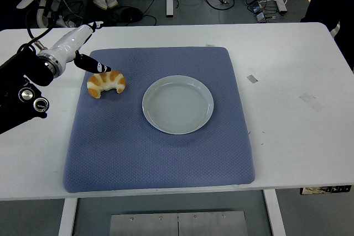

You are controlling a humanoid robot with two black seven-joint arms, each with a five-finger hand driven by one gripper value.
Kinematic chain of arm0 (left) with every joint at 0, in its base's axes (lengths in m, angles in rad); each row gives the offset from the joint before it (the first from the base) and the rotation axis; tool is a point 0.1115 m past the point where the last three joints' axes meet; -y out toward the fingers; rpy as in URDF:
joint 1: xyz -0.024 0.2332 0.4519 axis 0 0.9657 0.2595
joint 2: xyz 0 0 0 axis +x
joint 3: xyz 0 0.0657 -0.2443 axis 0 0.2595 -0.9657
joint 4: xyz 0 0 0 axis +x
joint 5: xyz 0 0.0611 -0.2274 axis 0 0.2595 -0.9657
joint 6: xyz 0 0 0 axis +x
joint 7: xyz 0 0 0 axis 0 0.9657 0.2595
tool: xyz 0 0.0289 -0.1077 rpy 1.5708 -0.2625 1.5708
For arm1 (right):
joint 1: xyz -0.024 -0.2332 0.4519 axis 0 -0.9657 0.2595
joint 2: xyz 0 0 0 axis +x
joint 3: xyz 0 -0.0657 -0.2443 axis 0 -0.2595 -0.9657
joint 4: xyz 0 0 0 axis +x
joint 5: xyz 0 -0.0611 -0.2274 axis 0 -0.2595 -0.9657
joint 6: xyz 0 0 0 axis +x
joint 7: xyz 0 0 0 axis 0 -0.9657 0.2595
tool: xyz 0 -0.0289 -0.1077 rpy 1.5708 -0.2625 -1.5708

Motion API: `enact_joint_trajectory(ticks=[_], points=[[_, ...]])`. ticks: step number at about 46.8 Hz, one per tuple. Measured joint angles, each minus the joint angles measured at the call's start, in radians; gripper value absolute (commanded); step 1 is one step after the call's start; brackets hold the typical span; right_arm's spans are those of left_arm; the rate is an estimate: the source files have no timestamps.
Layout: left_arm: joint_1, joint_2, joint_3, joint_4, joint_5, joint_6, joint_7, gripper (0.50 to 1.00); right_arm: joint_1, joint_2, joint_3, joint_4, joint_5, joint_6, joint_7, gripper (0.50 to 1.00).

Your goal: Place the bread on the plate

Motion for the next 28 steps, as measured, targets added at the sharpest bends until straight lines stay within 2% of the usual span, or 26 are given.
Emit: enact_joint_trajectory(ticks=[28], points=[[-0.003, -0.002, 0.054, 0.003, -0.019, -0.016, 0.034, 0.961, 0.001, 0.0, -0.001, 0.0, 0.0, 0.0, 0.0, 1.0]])
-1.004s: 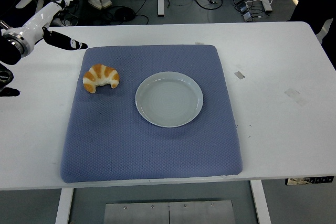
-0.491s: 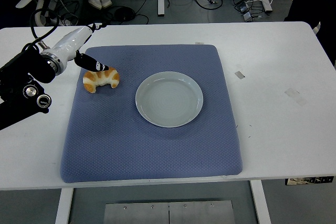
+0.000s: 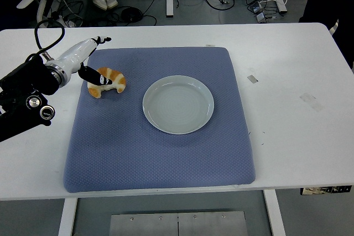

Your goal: Place the bread on the plate

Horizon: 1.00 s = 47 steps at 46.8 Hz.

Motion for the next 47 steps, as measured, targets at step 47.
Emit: enact_joint_trajectory(ticks=[47], points=[[-0.003, -0.046, 0.035, 0.111, 0.086, -0.082, -0.002, 0.957, 0.0, 0.0, 0.0, 0.0, 0.0, 0.0, 0.0, 1.0]])
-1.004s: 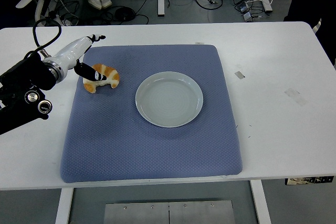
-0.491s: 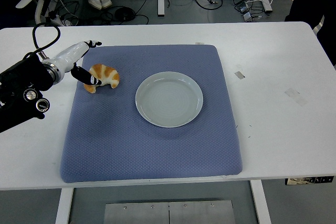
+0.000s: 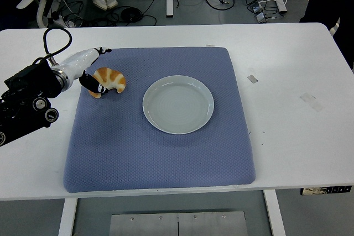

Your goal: Place the bread on the plate

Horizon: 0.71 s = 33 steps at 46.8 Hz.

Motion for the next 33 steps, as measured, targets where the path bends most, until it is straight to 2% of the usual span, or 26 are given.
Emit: enact_joint_trajectory(ticks=[8, 14, 19, 33], points=[[0.001, -0.019, 0.0, 0.015, 0.023, 0.001, -0.003, 0.901, 0.0, 0.0, 0.0, 0.0, 0.0, 0.0, 0.0, 1.0], [0.003, -0.03, 0.0, 0.015, 0.024, 0.0, -0.009, 0.892, 0.0, 0.0, 0.0, 0.0, 0.0, 0.0, 0.0, 1.0], [0.003, -0.032, 0.0, 0.017, 0.024, -0.004, -0.011, 0.865, 0.0, 0.0, 0.0, 0.0, 0.0, 0.0, 0.0, 1.0], [0.003, -0.047, 0.021, 0.055, 0.021, -0.04, -0.013, 0.863, 0.0, 0.0, 0.0, 0.0, 0.0, 0.0, 0.0, 1.0]])
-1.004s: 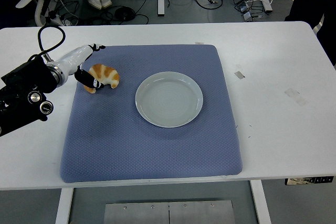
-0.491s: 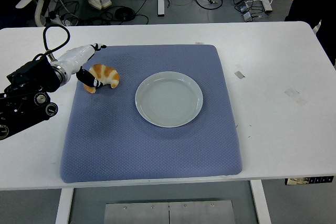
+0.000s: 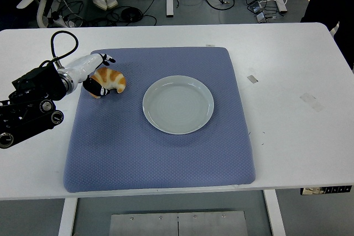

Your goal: Place the bread on the plate

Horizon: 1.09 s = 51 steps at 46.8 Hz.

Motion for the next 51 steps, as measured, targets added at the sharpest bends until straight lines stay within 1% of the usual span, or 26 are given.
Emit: enact_joint_trajectory(ticks=[2, 3, 5, 8, 11, 15, 23, 29, 30, 42, 51], points=[[0.0, -0.001, 0.001, 0.001, 0.0, -0.001, -0.001, 0.86, 0.0, 0.0, 0.0, 0.0, 0.0, 0.0, 0.0, 1.0], [0.0, -0.001, 0.002, 0.001, 0.0, -0.001, -0.002, 0.848, 0.0, 0.0, 0.0, 0.0, 0.0, 0.0, 0.0, 1.0], [-0.001, -0.002, 0.002, 0.001, 0.0, -0.001, -0.003, 0.782, 0.0, 0.0, 0.0, 0.0, 0.0, 0.0, 0.0, 1.0], [-0.001, -0.002, 0.002, 0.001, 0.0, -0.001, -0.005, 0.716, 0.0, 0.0, 0.0, 0.0, 0.0, 0.0, 0.0, 1.0], [-0.001, -0.002, 0.002, 0.001, -0.005, -0.003, -0.014, 0.634, -0.001, 0.0, 0.001, 0.0, 0.0, 0.0, 0.0, 1.0], [-0.002, -0.002, 0.002, 0.001, -0.012, -0.013, -0.029, 0.589, 0.0, 0.0, 0.001, 0.0, 0.0, 0.0, 0.0, 1.0], [-0.002, -0.001, 0.002, 0.001, -0.014, -0.027, -0.037, 0.584, 0.0, 0.0, 0.001, 0.0, 0.0, 0.0, 0.0, 1.0], [-0.002, -0.001, 0.002, 0.001, -0.014, -0.028, -0.04, 0.504, 0.0, 0.0, 0.0, 0.0, 0.0, 0.0, 0.0, 1.0], [-0.002, -0.001, 0.002, 0.001, -0.014, -0.029, -0.041, 0.5, 0.0, 0.0, 0.0, 0.0, 0.0, 0.0, 0.0, 1.0], [-0.005, 0.008, 0.001, 0.001, -0.022, -0.042, -0.05, 0.5, 0.0, 0.0, 0.0, 0.0, 0.0, 0.0, 0.0, 1.0], [-0.043, 0.017, -0.007, -0.001, -0.084, -0.057, -0.052, 0.5, 0.0, 0.0, 0.0, 0.0, 0.0, 0.0, 0.0, 1.0]])
